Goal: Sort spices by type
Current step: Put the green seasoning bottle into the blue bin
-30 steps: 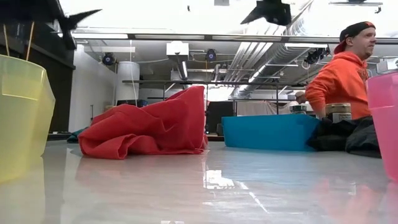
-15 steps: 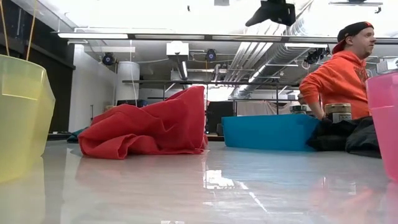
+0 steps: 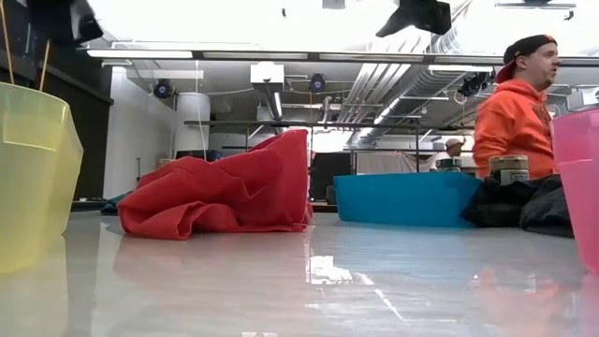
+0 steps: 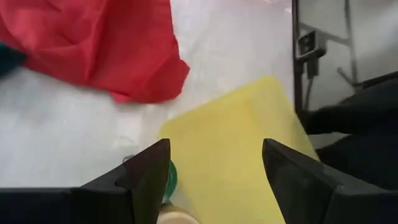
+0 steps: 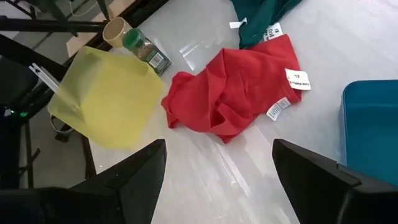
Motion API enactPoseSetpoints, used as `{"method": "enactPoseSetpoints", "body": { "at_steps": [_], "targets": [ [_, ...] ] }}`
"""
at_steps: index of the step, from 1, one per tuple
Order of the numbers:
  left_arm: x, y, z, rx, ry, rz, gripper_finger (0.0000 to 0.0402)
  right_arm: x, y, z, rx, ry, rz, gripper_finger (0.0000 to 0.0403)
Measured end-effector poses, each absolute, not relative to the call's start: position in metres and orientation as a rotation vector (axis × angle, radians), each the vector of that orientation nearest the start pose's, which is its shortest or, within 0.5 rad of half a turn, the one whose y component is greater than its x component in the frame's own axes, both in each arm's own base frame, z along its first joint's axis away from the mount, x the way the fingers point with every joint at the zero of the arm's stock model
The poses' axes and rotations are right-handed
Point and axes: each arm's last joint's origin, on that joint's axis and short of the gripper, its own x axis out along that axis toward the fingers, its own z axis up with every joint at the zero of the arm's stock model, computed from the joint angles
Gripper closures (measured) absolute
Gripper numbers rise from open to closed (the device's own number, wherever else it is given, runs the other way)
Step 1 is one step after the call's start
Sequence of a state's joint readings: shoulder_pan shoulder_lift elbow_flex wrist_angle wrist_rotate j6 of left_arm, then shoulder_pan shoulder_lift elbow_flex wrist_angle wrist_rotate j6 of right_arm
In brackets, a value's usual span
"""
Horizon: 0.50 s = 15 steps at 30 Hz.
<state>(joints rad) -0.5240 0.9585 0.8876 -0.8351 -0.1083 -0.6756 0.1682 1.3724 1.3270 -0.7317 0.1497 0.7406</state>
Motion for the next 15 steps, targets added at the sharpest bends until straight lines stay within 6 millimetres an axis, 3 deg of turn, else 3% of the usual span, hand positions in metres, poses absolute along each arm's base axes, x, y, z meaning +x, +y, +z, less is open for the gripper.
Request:
{"method": "enactPoseSetpoints", "body": {
  "at_steps": [10,15],
  "targets": [
    [0.162,-0.103,0.248,-0.023,1.084,0.006,0.0158,0.279,0.043,0.342,0.547,0.755,-0.266,0.0112],
    [0.164,-0.105,0.242,-0.003,1.126,0.031,0.0158,0.279,0.043,0.342,0.540,0.759,-0.264,0.0112]
  ]
}}
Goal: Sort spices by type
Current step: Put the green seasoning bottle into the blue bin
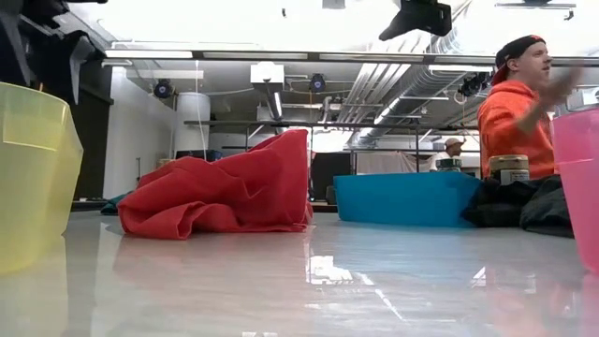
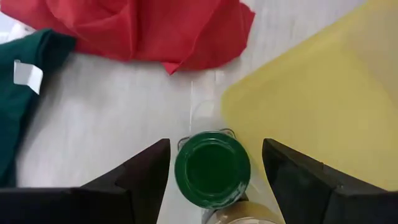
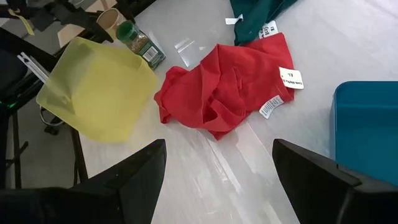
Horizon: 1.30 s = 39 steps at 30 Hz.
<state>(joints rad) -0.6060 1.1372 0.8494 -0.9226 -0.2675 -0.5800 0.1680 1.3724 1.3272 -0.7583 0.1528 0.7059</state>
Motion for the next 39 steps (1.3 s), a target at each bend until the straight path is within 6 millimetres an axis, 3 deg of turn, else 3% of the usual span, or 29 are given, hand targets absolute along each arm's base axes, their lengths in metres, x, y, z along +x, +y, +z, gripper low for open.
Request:
{"method": "enactPoseSetpoints", "body": {
  "at_steps": [24,39],
  "targets": [
    [0.157,-0.103,0.231,-0.070,1.229,0.063,0.0158,0.279,0.043,0.342,0.539,0.763,-0.265,0.0112],
    [0.161,-0.099,0.225,-0.050,1.194,0.075,0.0158,0.279,0.043,0.342,0.538,0.759,-0.269,0.0112]
  ]
}}
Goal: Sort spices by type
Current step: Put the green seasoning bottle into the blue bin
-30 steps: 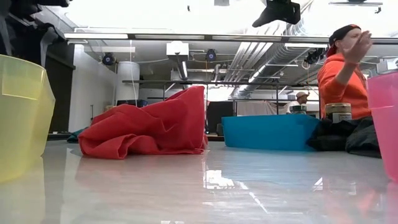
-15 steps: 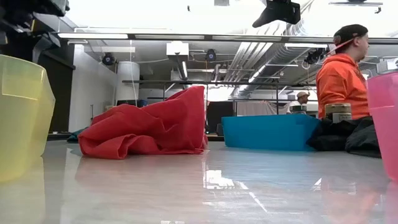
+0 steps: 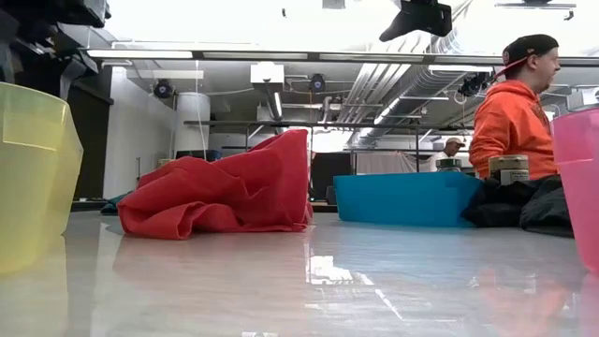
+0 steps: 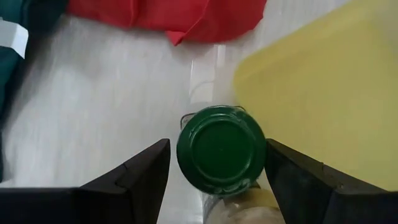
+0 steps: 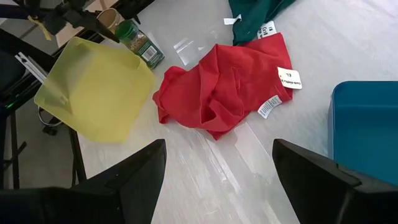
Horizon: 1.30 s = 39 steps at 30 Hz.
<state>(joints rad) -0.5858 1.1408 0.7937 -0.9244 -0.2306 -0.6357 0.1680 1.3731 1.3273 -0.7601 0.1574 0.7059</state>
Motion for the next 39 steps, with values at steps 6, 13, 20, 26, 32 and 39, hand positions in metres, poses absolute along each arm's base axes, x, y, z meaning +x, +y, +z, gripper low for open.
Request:
{"method": "enactPoseSetpoints", "body": {
  "at_steps": [6,13,20,26,32,39],
  "targets": [
    [0.162,-0.097,0.218,-0.080,1.195,0.084,0.0158,0.279,0.043,0.342,0.544,0.758,-0.272,0.0112],
    [0.163,-0.097,0.218,-0.079,1.187,0.088,0.0173,0.279,0.043,0.342,0.544,0.757,-0.274,0.0112],
    [0.164,-0.096,0.221,-0.058,1.166,0.113,0.0241,0.279,0.043,0.342,0.538,0.757,-0.270,0.0112],
    [0.178,-0.084,0.249,0.020,1.091,0.129,0.0241,0.271,0.041,0.356,0.563,0.676,-0.244,0.0112],
    [0.208,-0.053,0.289,0.068,0.902,0.194,0.0241,0.248,0.036,0.381,0.591,0.505,-0.325,0.0112],
    [0.269,-0.012,0.309,0.053,0.660,0.196,0.0241,0.233,0.028,0.393,0.597,0.376,-0.489,0.0112]
  ]
}}
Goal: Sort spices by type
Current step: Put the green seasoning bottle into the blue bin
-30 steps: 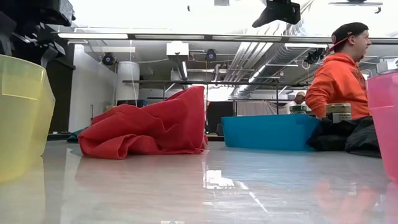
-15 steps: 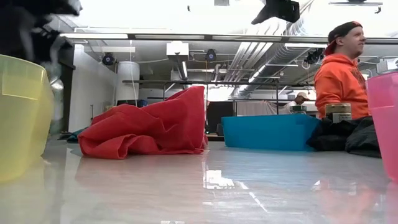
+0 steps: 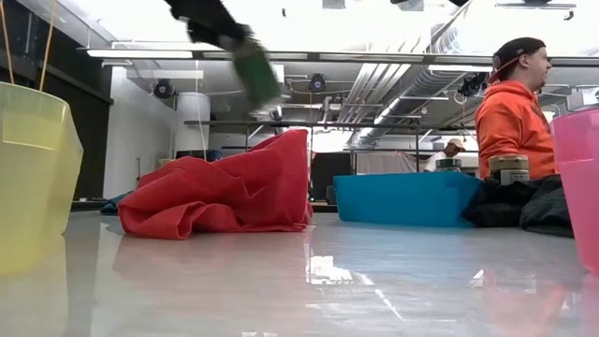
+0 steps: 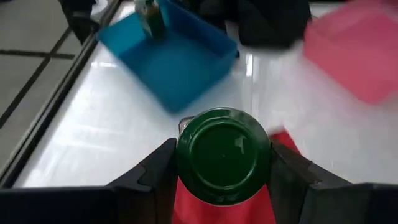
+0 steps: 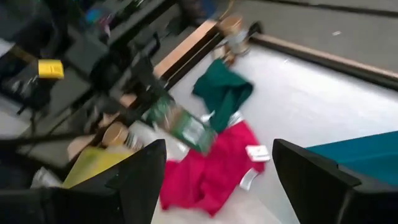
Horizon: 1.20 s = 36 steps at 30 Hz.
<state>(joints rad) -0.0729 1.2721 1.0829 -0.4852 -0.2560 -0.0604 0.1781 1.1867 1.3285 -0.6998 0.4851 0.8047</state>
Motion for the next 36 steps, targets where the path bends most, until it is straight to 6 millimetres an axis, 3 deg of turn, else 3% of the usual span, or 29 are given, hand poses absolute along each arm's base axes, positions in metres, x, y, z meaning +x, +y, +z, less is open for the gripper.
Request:
{"method": "enactPoseSetpoints", "body": {
  "at_steps": [11,17,25,28,36],
  "targets": [
    [0.393,0.030,0.287,0.163,0.640,0.254,0.0241,0.228,0.012,0.387,0.635,0.284,-0.790,0.0112],
    [0.432,0.048,0.257,0.169,0.717,0.249,0.0241,0.227,0.006,0.386,0.648,0.277,-0.832,0.0112],
    [0.451,0.060,0.226,0.152,0.794,0.237,0.0239,0.227,0.006,0.385,0.646,0.277,-0.841,0.0112],
    [0.452,0.064,0.216,0.149,0.826,0.242,0.0220,0.226,0.006,0.385,0.647,0.278,-0.843,0.0112],
    [0.450,0.073,0.214,0.102,0.836,0.276,0.0203,0.226,0.006,0.385,0.643,0.282,-0.844,0.0112]
  ]
}}
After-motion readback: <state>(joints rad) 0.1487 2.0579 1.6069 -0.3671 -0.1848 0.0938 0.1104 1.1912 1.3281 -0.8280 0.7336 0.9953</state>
